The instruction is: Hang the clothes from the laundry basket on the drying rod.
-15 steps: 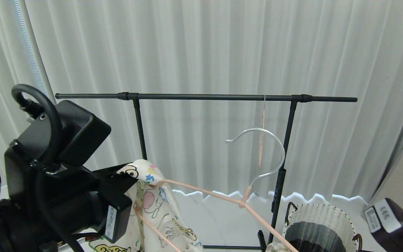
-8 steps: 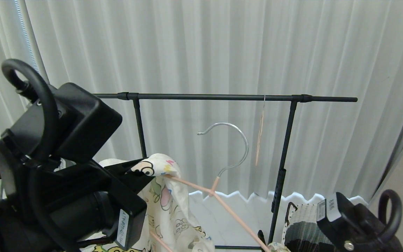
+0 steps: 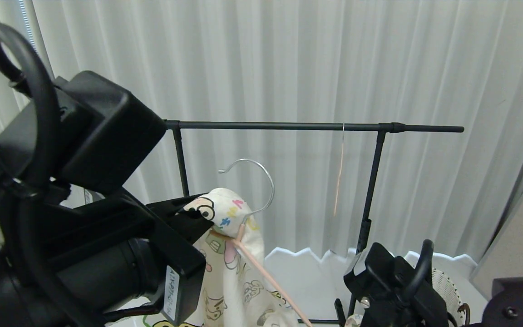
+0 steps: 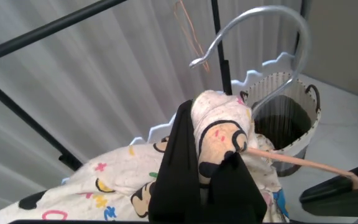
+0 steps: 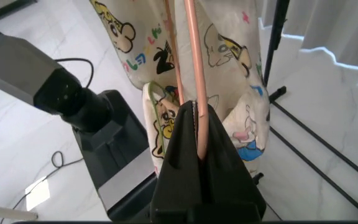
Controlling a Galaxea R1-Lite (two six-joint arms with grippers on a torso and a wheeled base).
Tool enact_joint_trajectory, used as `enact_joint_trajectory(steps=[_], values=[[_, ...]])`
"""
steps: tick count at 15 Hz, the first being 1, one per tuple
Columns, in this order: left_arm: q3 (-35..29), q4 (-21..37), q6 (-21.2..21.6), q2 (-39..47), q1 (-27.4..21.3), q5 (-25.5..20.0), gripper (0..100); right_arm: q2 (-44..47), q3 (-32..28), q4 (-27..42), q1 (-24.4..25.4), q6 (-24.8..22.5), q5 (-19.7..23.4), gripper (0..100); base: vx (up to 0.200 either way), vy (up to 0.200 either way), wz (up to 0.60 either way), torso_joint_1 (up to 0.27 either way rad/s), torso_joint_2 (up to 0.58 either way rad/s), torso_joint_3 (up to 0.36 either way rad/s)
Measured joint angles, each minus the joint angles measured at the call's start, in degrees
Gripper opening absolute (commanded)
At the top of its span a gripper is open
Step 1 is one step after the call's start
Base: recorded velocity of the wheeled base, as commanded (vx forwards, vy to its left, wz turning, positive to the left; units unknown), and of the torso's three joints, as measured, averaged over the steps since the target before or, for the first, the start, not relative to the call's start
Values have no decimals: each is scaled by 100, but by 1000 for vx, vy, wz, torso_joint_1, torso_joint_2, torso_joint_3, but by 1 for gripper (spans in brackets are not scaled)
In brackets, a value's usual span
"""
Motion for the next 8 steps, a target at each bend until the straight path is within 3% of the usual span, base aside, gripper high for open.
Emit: enact_joint_trajectory(steps=[8], values=[[516,9,156,-251,49,272,0,-124,-9,-48,-313,82,-545,0,0,0,0,0,0,0]])
